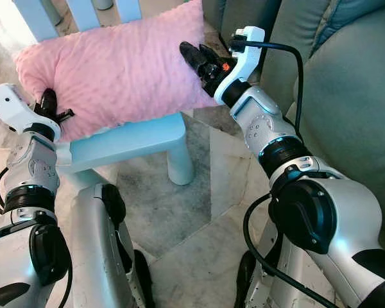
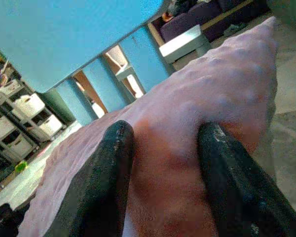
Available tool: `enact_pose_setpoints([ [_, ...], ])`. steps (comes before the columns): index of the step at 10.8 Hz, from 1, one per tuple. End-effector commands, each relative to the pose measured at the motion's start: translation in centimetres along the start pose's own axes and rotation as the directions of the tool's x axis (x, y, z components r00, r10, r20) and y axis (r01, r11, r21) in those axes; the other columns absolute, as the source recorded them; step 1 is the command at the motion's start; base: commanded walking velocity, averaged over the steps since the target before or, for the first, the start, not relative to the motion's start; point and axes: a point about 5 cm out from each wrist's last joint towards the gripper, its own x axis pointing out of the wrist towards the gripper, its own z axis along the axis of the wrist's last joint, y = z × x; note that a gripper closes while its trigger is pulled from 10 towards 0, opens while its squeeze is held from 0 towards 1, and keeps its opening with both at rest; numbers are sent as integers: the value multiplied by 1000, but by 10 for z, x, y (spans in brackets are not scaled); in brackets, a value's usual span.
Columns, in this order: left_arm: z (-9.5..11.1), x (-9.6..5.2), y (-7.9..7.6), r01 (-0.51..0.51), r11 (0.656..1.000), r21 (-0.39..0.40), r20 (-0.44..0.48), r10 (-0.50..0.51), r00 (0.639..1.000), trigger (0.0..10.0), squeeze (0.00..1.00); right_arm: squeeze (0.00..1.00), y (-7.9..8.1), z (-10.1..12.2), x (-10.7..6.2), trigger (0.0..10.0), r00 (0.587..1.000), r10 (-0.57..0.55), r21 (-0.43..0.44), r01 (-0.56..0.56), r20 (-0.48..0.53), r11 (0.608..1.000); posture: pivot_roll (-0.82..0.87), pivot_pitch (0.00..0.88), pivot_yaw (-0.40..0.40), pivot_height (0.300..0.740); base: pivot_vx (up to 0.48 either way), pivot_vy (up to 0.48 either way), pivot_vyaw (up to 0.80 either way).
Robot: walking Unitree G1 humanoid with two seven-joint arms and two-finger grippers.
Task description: Move the pillow to the sofa
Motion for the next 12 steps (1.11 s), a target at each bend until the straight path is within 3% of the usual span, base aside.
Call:
enact_pose_setpoints([
  [1, -10, -4, 8, -28, 1000, 6, -39, 29, 999, 0, 0, 0, 8, -8, 2, 0, 998, 51, -32, -52, -39, 998, 196, 358, 20, 319, 0, 0, 0],
  [2, -10, -4, 8, -28, 1000, 5, -38, 28, 999, 0, 0, 0, 6, -16, 0, 10000, 995, 23, -113, -35, -100, 993, 196, 358, 20, 319, 0, 0, 0],
  [4, -10, -4, 7, -28, 1000, 7, -37, 28, 999, 0, 0, 0, 3, -24, -4, 10000, 988, -6, -197, -24, -153, 980, 194, 361, 20, 319, 0, 0, 0],
  [6, -10, -4, 7, -29, 1000, 6, -37, 29, 999, 0, 0, 0, 0, -26, -6, 10000, 985, -35, -216, -2, -168, 976, 194, 363, 19, 319, 0, 0, 0],
  [7, -10, -4, 7, -31, 1000, 5, -37, 31, 999, 0, 0, 1000, -3, -26, -7, 10000, 985, -52, -210, 16, -166, 978, 195, 362, 19, 319, 0, 0, 0],
  [12, -12, -5, 8, -36, 999, 6, -40, 36, 999, 0, 0, 1000, -12, -19, -10, 10000, 977, -171, -337, 120, -126, 934, 193, 364, 17, 319, 0, 0, 0],
])
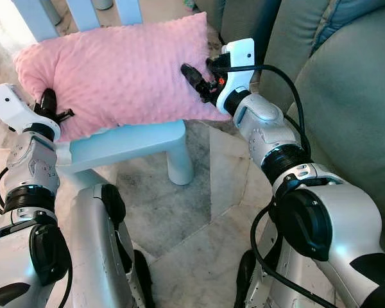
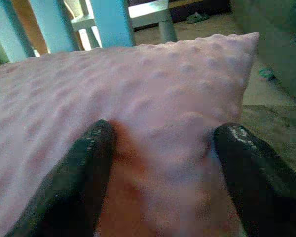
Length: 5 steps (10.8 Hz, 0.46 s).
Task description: Move the pillow to the sofa
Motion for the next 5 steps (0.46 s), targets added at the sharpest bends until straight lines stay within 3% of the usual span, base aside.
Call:
enact_pose_setpoints([
  [1, -12, -5, 8, -32, 999, 5, -47, 32, 998, 0, 0, 1000, 2, -12, -2, 10000, 999, -9, -19, 8, -49, 1000, 199, 366, 19, 319, 0, 0, 0],
  [5, -12, -6, 10, -27, 1000, 6, -49, 27, 998, 0, 0, 1000, 4, -23, -3, 10000, 991, -88, -123, 75, -98, 990, 212, 368, 25, 319, 0, 0, 0],
])
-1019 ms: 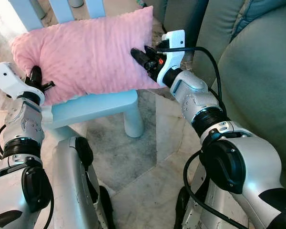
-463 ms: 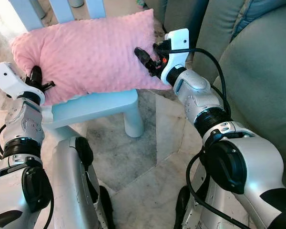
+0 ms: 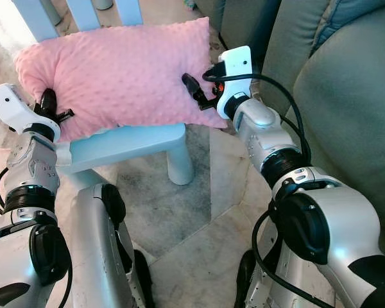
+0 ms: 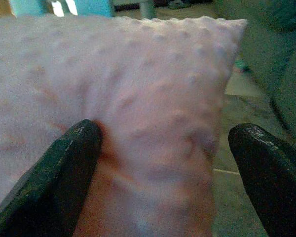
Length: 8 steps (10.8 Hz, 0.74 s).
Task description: Move the pillow to the sofa
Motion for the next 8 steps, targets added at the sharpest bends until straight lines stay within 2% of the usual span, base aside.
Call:
enact_pose_setpoints([
  [1, -12, -5, 9, -26, 1000, 5, -48, 26, 998, 0, 0, 1000, 6, -13, -2, 10000, 999, -16, -44, 14, -49, 999, 212, 368, 25, 319, 0, 0, 0],
  [2, -12, -6, 8, -22, 1000, 3, -49, 23, 999, 0, 0, 996, 5, -15, -2, 10000, 997, -42, -57, 39, -61, 998, 218, 366, 27, 319, 0, 0, 0],
  [3, -12, -5, 7, -16, 1000, -1, -49, 16, 999, 0, 0, 0, 1, -19, -4, 10000, 993, -86, -47, 82, -84, 995, 218, 366, 27, 319, 0, 0, 0],
  [4, -12, -5, 7, -9, 1000, -4, -49, 9, 999, 0, 0, 0, 4, -24, -4, 10000, 992, -75, 70, 82, -106, 994, 223, 363, 30, 319, 0, 0, 0],
  [5, -12, -5, 7, -7, 1000, -5, -49, 7, 999, 0, 0, 0, 12, -27, -3, 10000, 994, -32, 216, 55, -109, 975, 223, 362, 31, 319, 0, 0, 0],
  [6, -12, -5, 6, -3, 1000, -7, -50, 3, 999, 0, 0, 0, 18, -26, -1, 4078, 996, 4, 348, 26, -85, 937, 226, 362, 31, 319, 0, 0, 0],
  [7, -13, -5, 5, 1, 1000, -11, -50, -2, 999, 0, 0, 0, 22, -24, 1, 0, 997, 25, 385, 3, -67, 923, 227, 361, 31, 319, 0, 0, 0],
  [8, -13, -5, 4, 8, 1000, -15, -51, -9, 999, 0, 0, 0, 26, -22, 2, 0, 997, 46, 390, -19, -60, 921, 228, 361, 31, 319, 0, 0, 0],
])
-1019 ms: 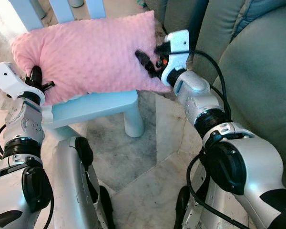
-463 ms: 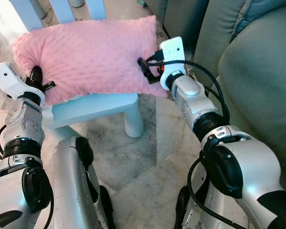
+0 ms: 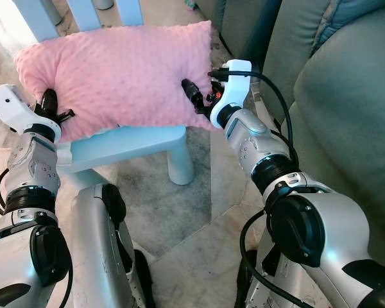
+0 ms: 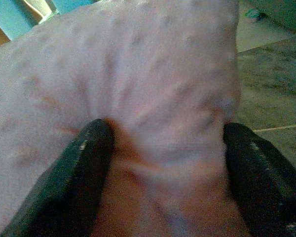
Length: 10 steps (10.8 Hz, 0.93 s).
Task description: Move the pillow to the sofa
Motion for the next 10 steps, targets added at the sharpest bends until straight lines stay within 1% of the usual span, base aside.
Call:
enact_pose_setpoints([
  [1, -12, -5, 5, -1, 1000, -1, -48, 1, 999, 0, 0, 0, 10, -9, 2, 0, 998, 43, 21, -43, -40, 999, 227, 361, 31, 319, 0, 0, 0],
  [5, -14, -5, 3, 6, 1000, -10, -56, -6, 998, 0, 0, 0, 10, -15, -1, 0, 995, 81, -3, -82, -64, 997, 225, 363, 30, 319, 0, 0, 0],
  [10, -15, -5, 2, 10, 1000, -13, -60, -11, 998, 0, 0, 0, 13, -16, 0, 0, 992, 108, -2, -109, -63, 994, 223, 365, 30, 319, 0, 0, 0],
])
